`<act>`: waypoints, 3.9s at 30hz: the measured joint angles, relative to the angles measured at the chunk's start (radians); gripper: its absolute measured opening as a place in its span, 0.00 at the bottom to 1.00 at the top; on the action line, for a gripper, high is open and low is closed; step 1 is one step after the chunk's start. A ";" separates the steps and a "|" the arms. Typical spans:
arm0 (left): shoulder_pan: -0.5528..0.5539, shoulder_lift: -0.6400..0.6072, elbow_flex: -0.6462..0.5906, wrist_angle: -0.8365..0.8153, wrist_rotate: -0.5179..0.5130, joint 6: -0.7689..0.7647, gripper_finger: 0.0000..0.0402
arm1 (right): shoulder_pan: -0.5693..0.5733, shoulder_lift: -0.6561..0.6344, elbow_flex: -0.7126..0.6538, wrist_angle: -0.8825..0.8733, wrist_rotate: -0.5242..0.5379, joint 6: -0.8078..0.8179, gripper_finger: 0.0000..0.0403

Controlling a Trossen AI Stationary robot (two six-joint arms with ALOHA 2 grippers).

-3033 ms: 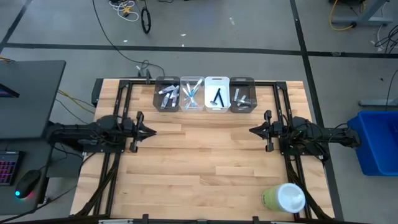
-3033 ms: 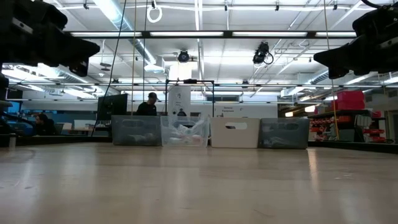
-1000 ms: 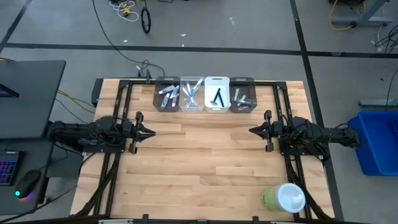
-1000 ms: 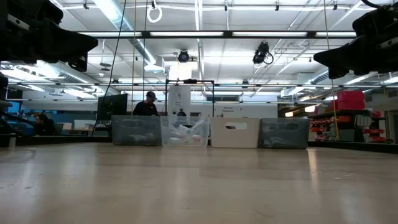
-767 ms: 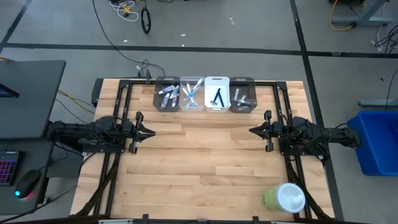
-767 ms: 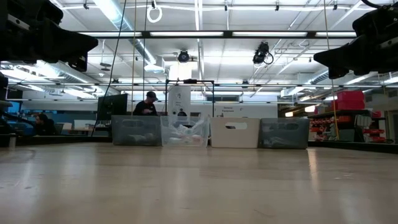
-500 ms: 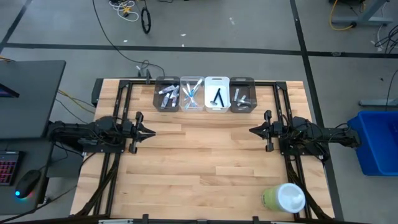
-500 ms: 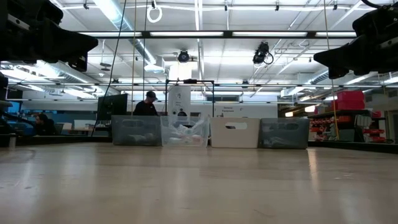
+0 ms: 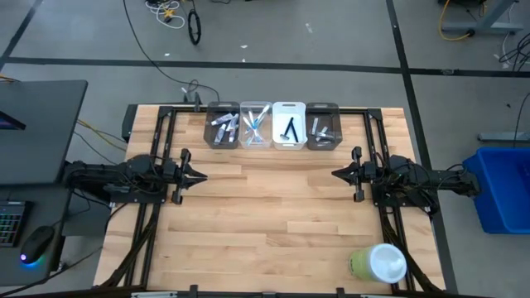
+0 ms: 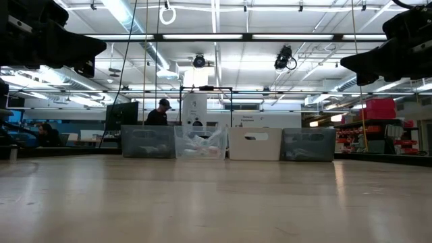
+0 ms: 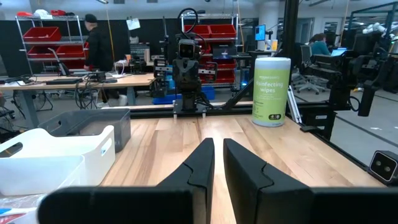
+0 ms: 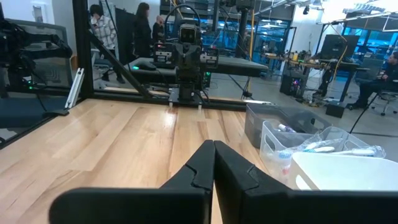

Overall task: Pick & Place Travel size toiletries
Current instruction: Return to Home Position

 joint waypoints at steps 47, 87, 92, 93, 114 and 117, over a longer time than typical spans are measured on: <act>0.000 0.002 0.000 -0.001 0.000 0.000 0.11 | 0.000 0.000 0.000 0.000 0.000 0.000 0.03; 0.000 0.002 0.000 0.000 0.000 0.000 0.11 | 0.000 0.000 0.000 0.000 0.000 0.000 0.03; 0.000 0.002 0.000 0.000 0.000 0.000 0.11 | 0.000 0.000 0.000 0.000 0.000 0.000 0.03; 0.000 0.002 0.000 0.000 0.000 0.000 0.11 | 0.000 0.000 0.000 0.000 0.000 0.000 0.03; 0.000 0.002 0.209 0.338 -0.004 0.000 0.11 | 0.000 0.000 0.000 0.000 0.000 0.000 0.03; 0.000 0.002 0.241 0.365 -0.004 0.000 0.11 | 0.000 0.000 0.000 0.000 0.000 0.000 0.03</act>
